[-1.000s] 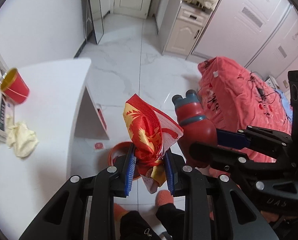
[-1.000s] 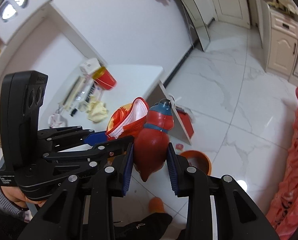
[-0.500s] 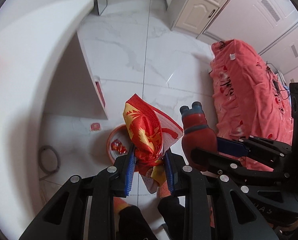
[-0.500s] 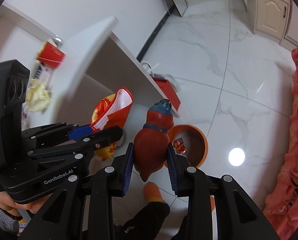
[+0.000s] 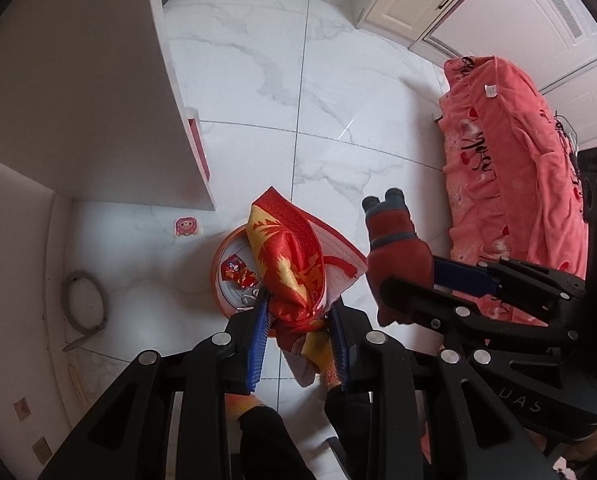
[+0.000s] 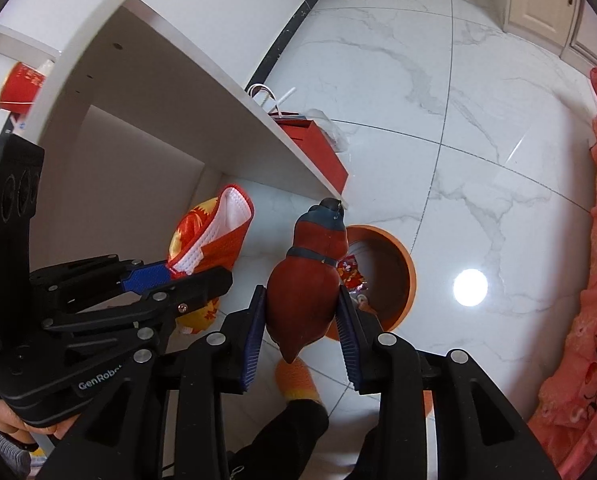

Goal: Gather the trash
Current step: 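Open both tools to drop the wrapper and toy into the bin, then move both open tools back toward the desk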

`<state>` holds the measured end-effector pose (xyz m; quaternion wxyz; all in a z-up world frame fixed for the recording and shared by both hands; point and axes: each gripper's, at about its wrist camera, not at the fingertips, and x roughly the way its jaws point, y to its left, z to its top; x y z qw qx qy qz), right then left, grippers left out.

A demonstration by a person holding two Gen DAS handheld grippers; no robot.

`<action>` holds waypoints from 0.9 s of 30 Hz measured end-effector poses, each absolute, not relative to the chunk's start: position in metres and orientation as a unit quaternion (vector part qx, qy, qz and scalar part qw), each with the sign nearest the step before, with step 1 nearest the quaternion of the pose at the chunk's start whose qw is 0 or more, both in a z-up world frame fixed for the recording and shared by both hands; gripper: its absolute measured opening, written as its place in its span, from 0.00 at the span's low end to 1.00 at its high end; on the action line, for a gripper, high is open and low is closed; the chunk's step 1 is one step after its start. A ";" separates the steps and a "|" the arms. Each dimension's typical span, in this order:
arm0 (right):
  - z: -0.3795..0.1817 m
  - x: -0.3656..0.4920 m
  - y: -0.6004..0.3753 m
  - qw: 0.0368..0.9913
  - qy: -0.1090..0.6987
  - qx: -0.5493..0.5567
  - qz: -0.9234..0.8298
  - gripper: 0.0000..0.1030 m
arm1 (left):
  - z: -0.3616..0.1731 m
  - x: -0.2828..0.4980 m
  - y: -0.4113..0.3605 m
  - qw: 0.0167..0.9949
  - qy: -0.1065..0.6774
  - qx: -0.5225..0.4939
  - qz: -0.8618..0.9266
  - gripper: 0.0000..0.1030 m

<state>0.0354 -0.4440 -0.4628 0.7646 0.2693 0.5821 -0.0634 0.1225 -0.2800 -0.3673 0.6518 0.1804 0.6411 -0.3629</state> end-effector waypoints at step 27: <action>-0.409 0.023 -0.437 0.785 0.564 0.250 -0.056 0.40 | -0.332 0.117 -0.267 0.670 0.623 0.188 -0.357 0.49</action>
